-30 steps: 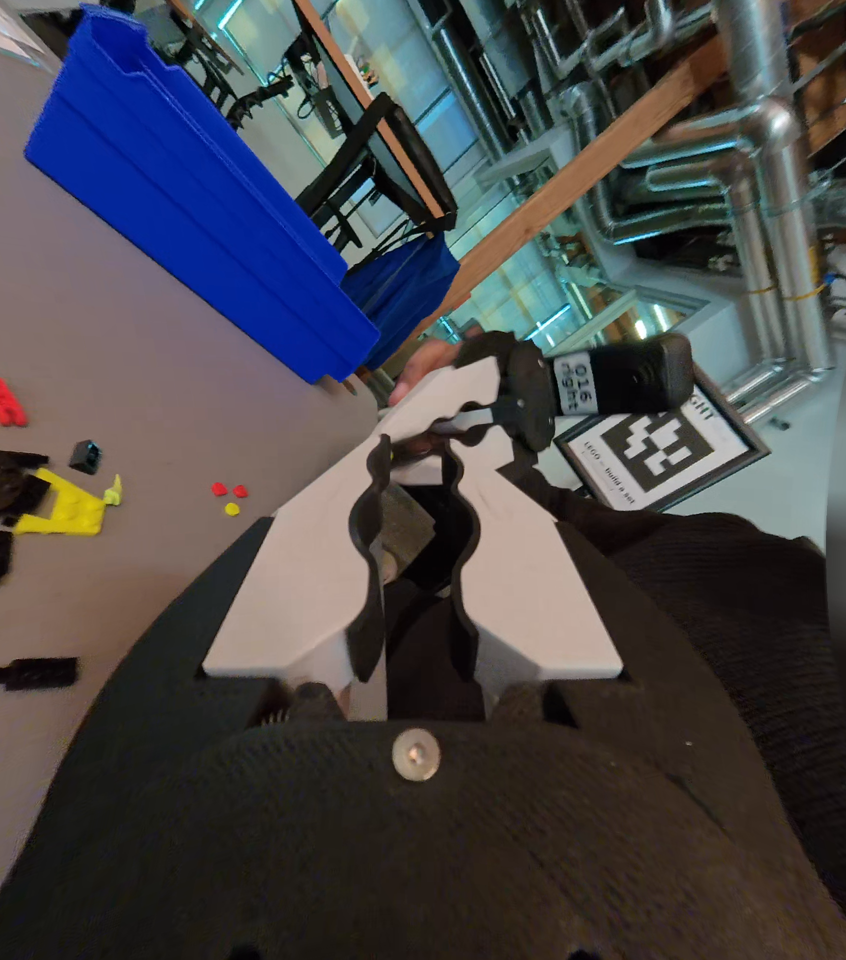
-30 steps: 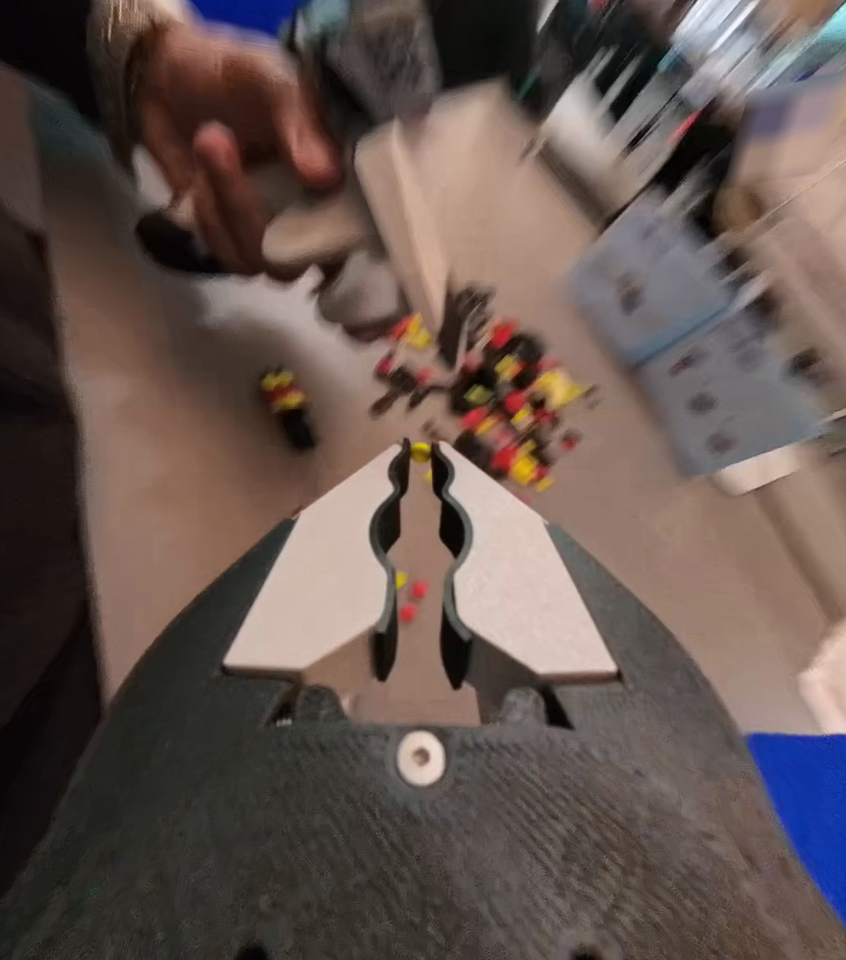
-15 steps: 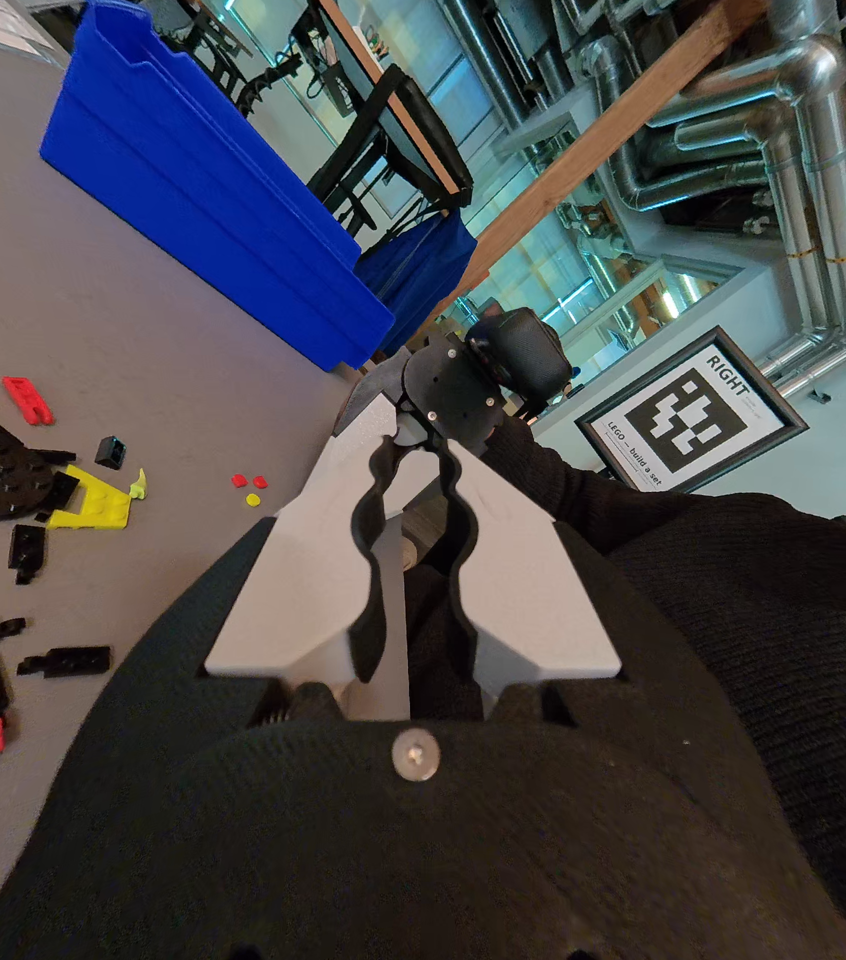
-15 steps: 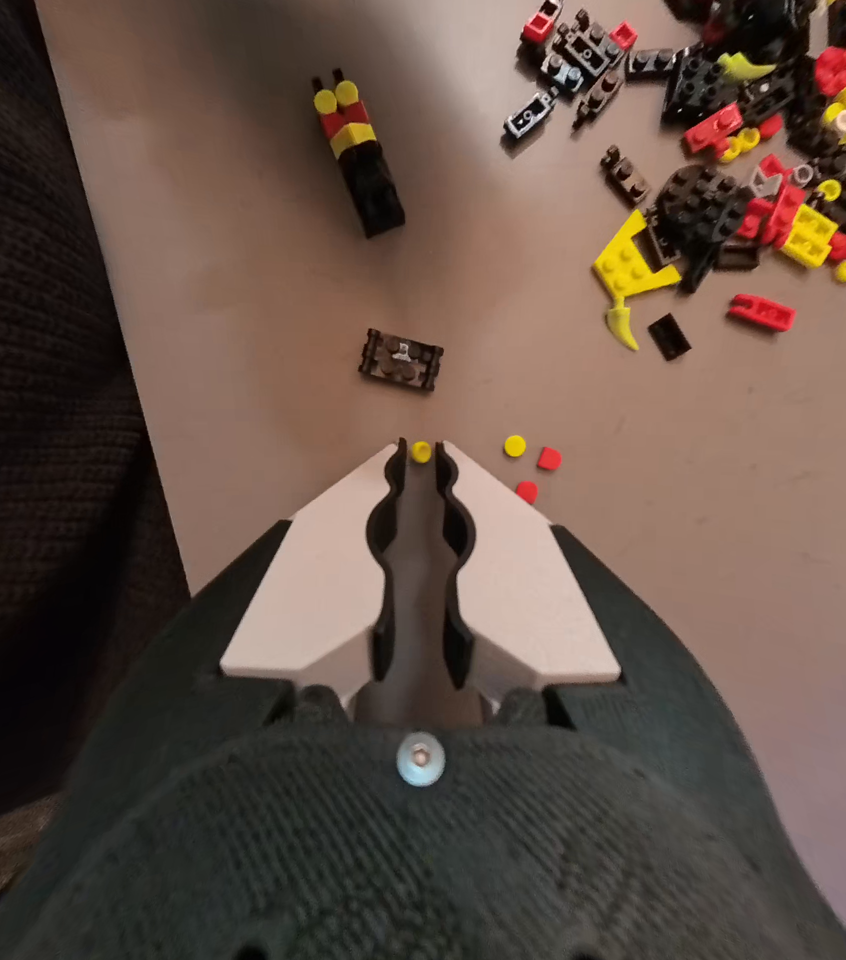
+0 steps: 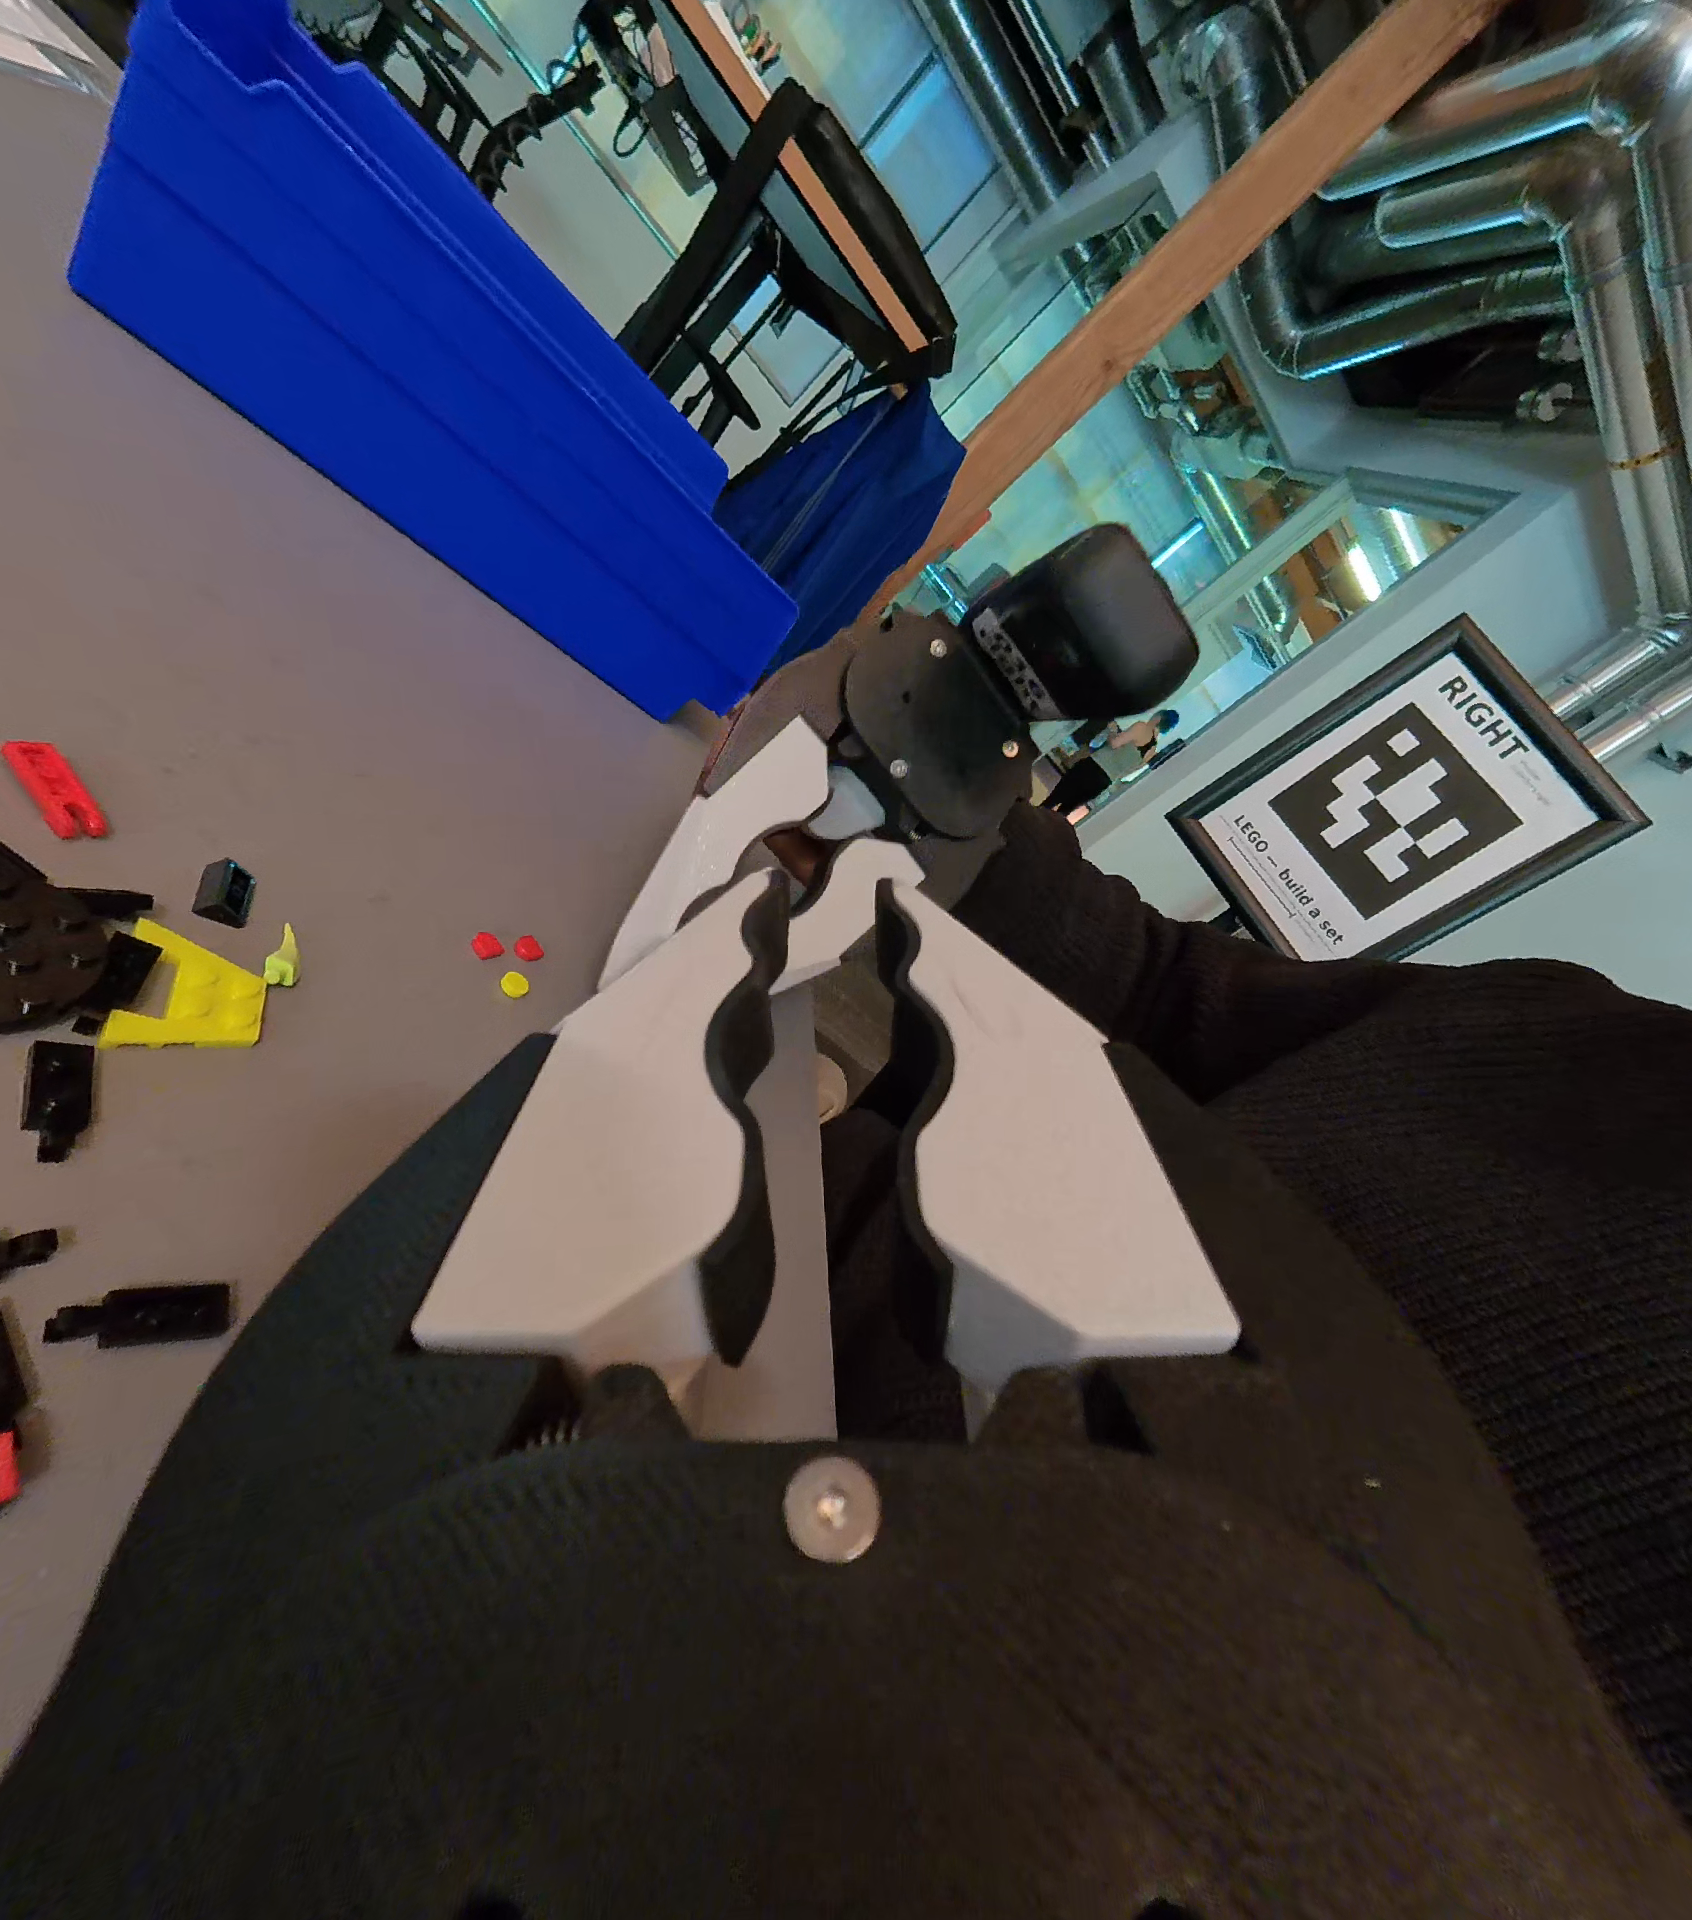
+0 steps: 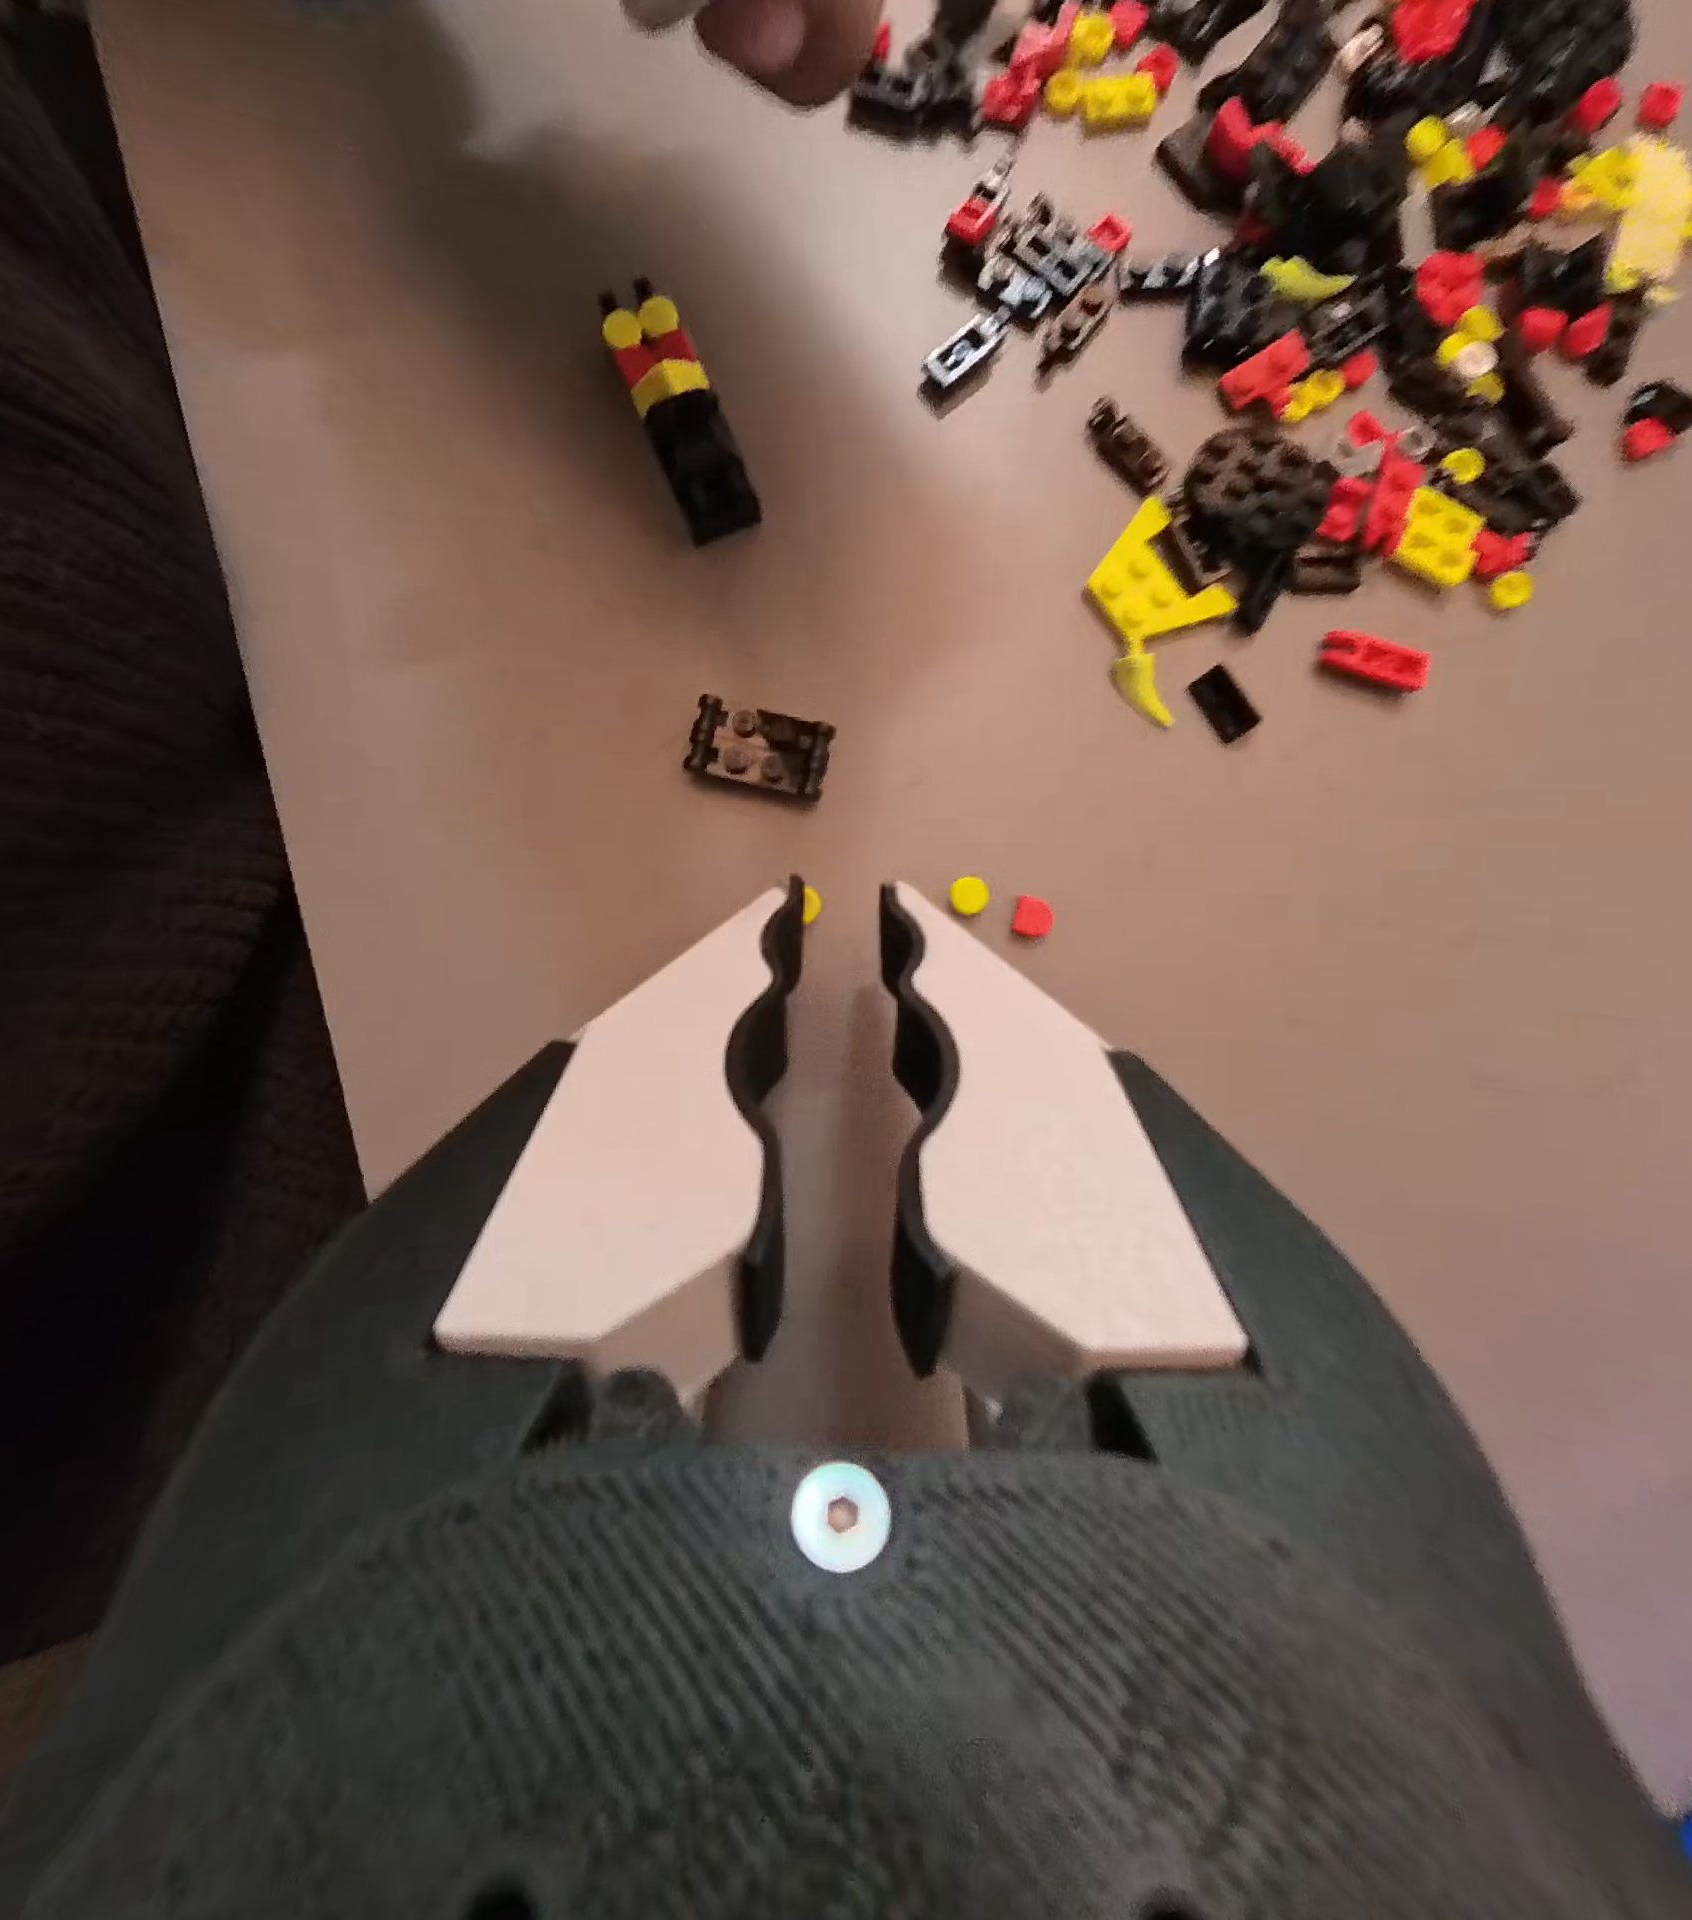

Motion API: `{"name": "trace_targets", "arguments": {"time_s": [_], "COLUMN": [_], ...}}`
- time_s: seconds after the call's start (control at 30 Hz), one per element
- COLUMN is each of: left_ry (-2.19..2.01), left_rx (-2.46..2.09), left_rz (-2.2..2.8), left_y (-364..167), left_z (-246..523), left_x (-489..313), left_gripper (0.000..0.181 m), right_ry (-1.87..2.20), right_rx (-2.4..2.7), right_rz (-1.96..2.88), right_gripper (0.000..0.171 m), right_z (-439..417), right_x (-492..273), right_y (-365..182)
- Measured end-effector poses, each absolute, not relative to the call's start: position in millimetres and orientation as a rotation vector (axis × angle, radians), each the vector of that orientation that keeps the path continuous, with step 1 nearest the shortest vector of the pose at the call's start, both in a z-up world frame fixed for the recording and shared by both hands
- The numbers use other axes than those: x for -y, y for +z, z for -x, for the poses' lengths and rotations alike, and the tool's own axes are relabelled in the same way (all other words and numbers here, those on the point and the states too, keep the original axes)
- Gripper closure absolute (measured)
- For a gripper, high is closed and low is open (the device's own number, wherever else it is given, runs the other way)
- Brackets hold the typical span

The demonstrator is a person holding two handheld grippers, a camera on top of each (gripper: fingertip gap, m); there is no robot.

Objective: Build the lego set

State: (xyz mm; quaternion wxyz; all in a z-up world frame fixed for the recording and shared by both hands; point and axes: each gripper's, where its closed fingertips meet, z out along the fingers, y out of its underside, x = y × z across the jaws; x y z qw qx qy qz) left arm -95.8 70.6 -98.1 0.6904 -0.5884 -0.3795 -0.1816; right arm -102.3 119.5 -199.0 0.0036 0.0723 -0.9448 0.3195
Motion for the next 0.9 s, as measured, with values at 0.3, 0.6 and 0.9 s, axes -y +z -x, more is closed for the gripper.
{"name": "trace_targets", "arguments": {"time_s": [0.3,0.6,0.9], "left_ry": [-0.395,-0.391,-0.204], "left_rx": [0.839,0.838,0.849], "left_rz": [1.354,1.373,1.613], "left_y": [-103,-106,-135], "left_z": [93,93,92], "left_x": [-74,-75,-81], "left_gripper": [0.168,0.168,0.167], "right_ry": [1.001,0.970,0.948], "right_rx": [2.930,2.905,2.908], "right_rz": [-0.192,-0.029,-0.024], "right_gripper": [0.158,0.160,0.165], "right_z": [109,131,130], "right_x": [-113,-113,-110], "right_y": [-202,-209,-214]}}
